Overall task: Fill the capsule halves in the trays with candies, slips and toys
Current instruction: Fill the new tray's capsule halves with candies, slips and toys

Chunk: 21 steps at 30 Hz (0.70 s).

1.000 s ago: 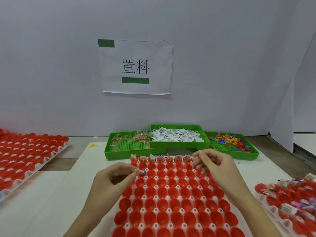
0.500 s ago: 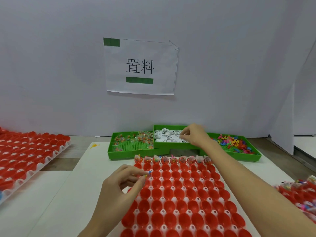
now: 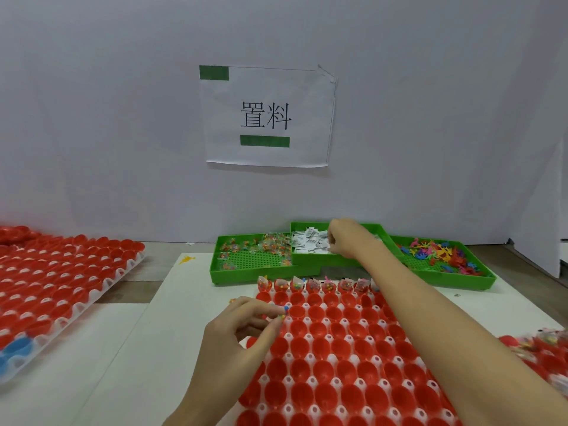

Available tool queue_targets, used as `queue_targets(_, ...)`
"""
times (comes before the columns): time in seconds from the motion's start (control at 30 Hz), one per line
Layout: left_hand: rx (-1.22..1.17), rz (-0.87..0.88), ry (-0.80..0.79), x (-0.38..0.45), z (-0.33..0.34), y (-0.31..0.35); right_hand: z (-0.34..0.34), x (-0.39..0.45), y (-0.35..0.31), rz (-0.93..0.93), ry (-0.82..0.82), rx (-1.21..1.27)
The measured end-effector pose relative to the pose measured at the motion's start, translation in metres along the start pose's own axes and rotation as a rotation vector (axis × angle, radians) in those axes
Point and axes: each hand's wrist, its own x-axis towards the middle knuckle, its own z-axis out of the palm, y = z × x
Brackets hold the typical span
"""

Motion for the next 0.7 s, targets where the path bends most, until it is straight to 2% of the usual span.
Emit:
queue_targets(0.1, 0.001, -0.002, 0.003, 0.0, 0.0, 0.002, -0.004, -0.004, -0.003, -0.042, 0.025, -0.039)
queue_targets(0.2, 0.0, -0.005, 0.011, 0.001, 0.0, 0.002, -0.004, -0.004, 0.004, 0.033, 0.028, 0.079)
queue_targets(0.33, 0.006, -0.012, 0.0, -0.001, 0.002, 0.002, -0.005, -0.005, 0.01, 0.002, -0.027, 0.181)
queue_targets(0.53, 0.021, -0.017, -0.006, -0.001, 0.001, 0.003, -0.012, -0.001, -0.004, -0.093, -0.086, 0.028)
queue_targets(0.7, 0.007, -0.041, 0.007, -0.001, -0.003, 0.007, -0.009, -0.005, -0.007, -0.053, -0.029, -0.013)
